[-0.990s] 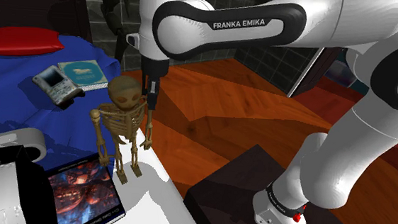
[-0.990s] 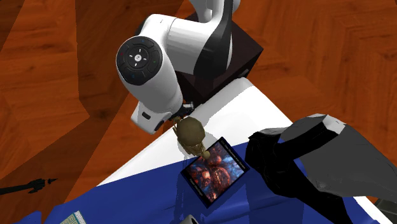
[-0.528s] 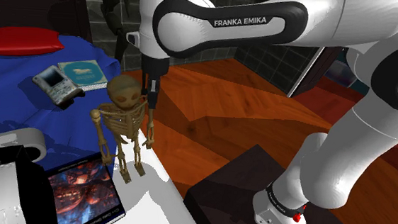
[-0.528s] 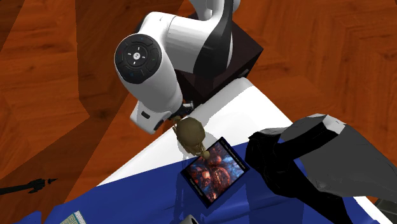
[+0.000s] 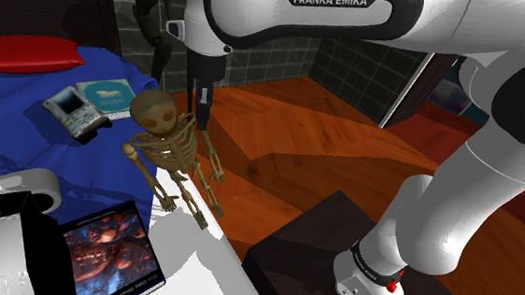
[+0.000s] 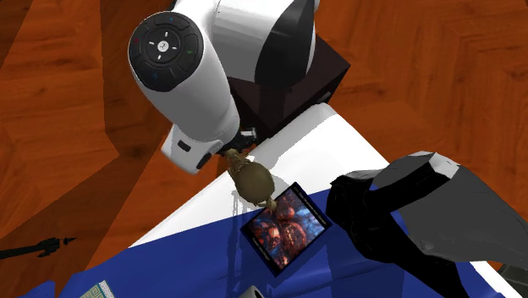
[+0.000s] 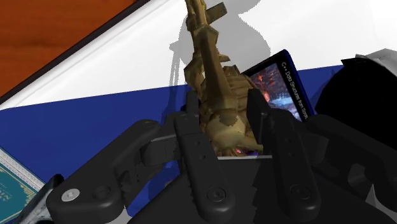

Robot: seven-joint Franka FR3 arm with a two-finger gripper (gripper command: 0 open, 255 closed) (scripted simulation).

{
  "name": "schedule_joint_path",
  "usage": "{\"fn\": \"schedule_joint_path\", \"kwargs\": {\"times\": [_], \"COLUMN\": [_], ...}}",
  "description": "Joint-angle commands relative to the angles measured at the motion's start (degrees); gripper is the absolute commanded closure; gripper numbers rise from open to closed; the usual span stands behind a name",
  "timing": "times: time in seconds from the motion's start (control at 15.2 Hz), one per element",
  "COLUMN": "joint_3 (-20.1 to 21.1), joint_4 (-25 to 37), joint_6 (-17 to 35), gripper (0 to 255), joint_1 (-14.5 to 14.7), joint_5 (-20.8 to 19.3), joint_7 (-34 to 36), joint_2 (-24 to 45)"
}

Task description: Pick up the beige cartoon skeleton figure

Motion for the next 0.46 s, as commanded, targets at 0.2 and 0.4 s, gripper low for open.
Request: {"fn": "schedule_joint_path", "kwargs": {"times": [0.2, 0.4], "joint_3": [0.07, 0.07], "joint_4": [4.13, 5.09], "joint_6": [-3.84, -4.74], "gripper": [255, 255], "joint_1": [0.06, 0.07], "joint_5": [-0.04, -0.06], "joint_7": [0.22, 0.25], "joint_2": [0.11, 0.18]}}
